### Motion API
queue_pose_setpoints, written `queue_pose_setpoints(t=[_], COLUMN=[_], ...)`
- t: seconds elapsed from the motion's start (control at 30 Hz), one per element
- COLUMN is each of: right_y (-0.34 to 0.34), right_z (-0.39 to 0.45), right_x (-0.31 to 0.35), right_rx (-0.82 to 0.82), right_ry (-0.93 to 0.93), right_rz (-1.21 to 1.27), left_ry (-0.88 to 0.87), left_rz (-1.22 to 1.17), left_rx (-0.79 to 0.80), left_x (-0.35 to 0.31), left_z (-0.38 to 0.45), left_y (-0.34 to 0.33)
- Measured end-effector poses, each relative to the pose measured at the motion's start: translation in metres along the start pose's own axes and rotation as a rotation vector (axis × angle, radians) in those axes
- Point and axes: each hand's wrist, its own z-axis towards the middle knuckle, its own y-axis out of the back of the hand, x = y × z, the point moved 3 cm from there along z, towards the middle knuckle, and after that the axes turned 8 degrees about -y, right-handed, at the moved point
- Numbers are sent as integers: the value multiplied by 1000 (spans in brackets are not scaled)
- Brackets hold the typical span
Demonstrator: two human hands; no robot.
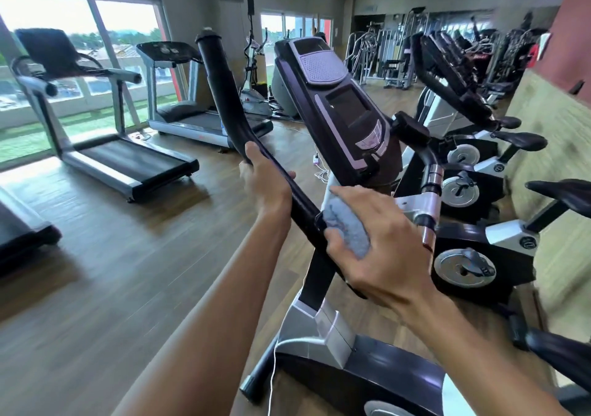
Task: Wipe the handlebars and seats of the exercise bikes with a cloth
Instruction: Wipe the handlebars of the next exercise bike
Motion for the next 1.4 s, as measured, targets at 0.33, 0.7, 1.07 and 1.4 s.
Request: queue_pose_setpoints(t=[0.33, 0.7, 1.07, 1.4], right_y=[7, 4, -10, -9], right_z=[-18, -19, 9, 21], right_x=[-9, -9, 8, 3], right_rx=[58, 46, 49, 69], right_ry=[112, 132, 117, 63], right_rz=[-11, 81, 74, 122], left_ry=[-10, -68, -42, -74], left_rz=[-29, -19, -10, 22], left_rx=[-40, -94, -85, -111], left_x=[4, 3, 7, 17], left_z=[-1, -6, -7, 2], left_y=[1, 3, 4, 3])
